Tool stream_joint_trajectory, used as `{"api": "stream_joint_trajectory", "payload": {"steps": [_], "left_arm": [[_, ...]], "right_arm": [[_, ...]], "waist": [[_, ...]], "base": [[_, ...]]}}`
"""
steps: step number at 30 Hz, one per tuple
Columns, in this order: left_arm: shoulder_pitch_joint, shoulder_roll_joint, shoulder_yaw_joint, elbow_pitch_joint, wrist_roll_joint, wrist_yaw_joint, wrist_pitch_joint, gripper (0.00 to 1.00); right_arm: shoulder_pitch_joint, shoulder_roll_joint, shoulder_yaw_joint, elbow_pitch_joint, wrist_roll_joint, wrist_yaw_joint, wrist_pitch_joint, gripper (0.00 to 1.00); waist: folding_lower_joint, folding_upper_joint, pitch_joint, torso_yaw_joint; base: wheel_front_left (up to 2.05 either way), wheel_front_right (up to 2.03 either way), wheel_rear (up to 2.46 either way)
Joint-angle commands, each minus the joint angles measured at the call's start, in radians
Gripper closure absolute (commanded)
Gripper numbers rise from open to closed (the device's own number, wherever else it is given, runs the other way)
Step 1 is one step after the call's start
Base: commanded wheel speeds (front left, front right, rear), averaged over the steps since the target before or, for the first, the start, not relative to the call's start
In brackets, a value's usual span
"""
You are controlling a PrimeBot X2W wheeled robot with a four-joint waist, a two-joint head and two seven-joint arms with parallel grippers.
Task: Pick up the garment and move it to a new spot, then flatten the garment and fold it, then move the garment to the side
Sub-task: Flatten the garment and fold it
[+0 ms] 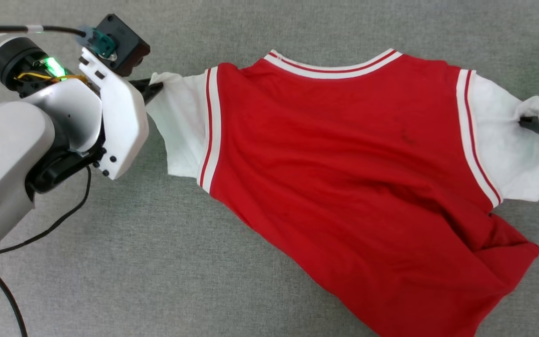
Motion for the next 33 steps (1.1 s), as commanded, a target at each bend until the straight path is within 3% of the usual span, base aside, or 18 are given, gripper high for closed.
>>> {"api": "stream_joint_trajectory", "payload": {"steps": [1,9,20,25,33], "left_arm": [[-0.003,0.002,0.003,0.005,0.001,-0.001,-0.008,1.00],[0.007,0.000,0.029,0.016,0.016,0.002,-0.107,1.00],[-0.066,0.002,0.094,-0.025,0.084,0.078,-0.219,1.00],[-0.135,-0.032,0.121,-0.014,0.105,0.089,-0.228,1.00],[-0.306,-0.123,0.178,0.121,0.108,0.056,-0.240,1.00]], "right_arm": [[0.040,0.018,0.023,0.017,-0.004,0.003,-0.014,1.00],[-0.017,-0.023,0.028,-0.021,-0.009,0.001,-0.220,1.00],[-0.089,-0.116,0.001,-0.121,-0.057,0.001,-0.447,1.00],[-0.158,-0.088,-0.051,-0.109,-0.104,0.001,-0.517,1.00],[-0.349,-0.012,-0.097,-0.012,-0.232,0.001,-0.562,1.00]], "waist": [[-0.0001,0.0000,-0.019,-0.009],[-0.0001,0.0000,-0.121,-0.038],[-0.0001,0.0000,-0.209,-0.066],[-0.0001,0.0000,-0.219,-0.073],[-0.0001,0.0000,-0.174,-0.075]], "base": [[0.00,0.00,0.00],[0.00,0.00,0.00],[0.00,0.00,0.00],[0.00,0.00,0.00],[0.00,0.00,0.00]]}}
